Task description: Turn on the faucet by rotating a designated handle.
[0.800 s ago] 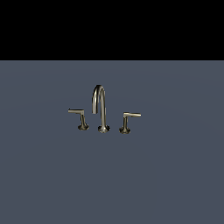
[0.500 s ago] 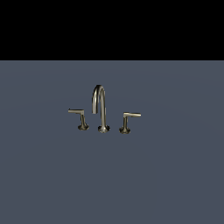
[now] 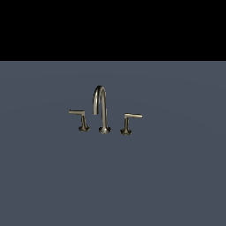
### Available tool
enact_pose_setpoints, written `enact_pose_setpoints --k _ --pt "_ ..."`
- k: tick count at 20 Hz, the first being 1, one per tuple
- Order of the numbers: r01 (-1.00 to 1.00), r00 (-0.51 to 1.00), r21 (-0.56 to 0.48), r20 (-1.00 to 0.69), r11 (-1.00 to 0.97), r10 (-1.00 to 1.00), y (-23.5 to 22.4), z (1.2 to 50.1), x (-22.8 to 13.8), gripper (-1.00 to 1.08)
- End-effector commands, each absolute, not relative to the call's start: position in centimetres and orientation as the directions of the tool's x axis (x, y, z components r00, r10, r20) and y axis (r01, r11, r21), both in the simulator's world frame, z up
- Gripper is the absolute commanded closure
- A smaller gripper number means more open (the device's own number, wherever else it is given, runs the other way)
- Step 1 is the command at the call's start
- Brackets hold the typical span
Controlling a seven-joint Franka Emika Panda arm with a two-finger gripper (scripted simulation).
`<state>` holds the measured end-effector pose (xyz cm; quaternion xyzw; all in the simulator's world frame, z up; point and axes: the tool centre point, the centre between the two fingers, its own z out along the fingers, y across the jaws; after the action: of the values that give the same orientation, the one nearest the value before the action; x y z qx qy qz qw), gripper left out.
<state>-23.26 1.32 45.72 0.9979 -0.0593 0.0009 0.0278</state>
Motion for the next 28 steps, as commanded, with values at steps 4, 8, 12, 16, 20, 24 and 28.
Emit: enact_pose_setpoints --k 4,8,12,16,20,24,28 --pt "-0.228 0.974 0.051 0.007 -0.972 -0.228 2.1 43.1 -21.3 1.08" --pt "-0.325 0.946 0.047 0.009 -0.945 -0.325 2.6 40.7 -19.5 1.08" --pt "-0.419 0.908 0.043 0.01 -0.907 -0.419 2.9 38.3 -17.5 1.08" --pt "-0.51 0.86 0.038 0.011 -0.859 -0.51 3.0 35.9 -15.5 1.08" --pt "-0.595 0.804 0.034 0.011 -0.803 -0.595 3.0 33.5 -13.5 1.08" --pt "-0.674 0.739 0.03 0.011 -0.738 -0.674 2.7 31.1 -11.5 1.08" --pt "-0.745 0.667 0.025 0.01 -0.667 -0.745 2.2 28.7 -9.5 1.08"
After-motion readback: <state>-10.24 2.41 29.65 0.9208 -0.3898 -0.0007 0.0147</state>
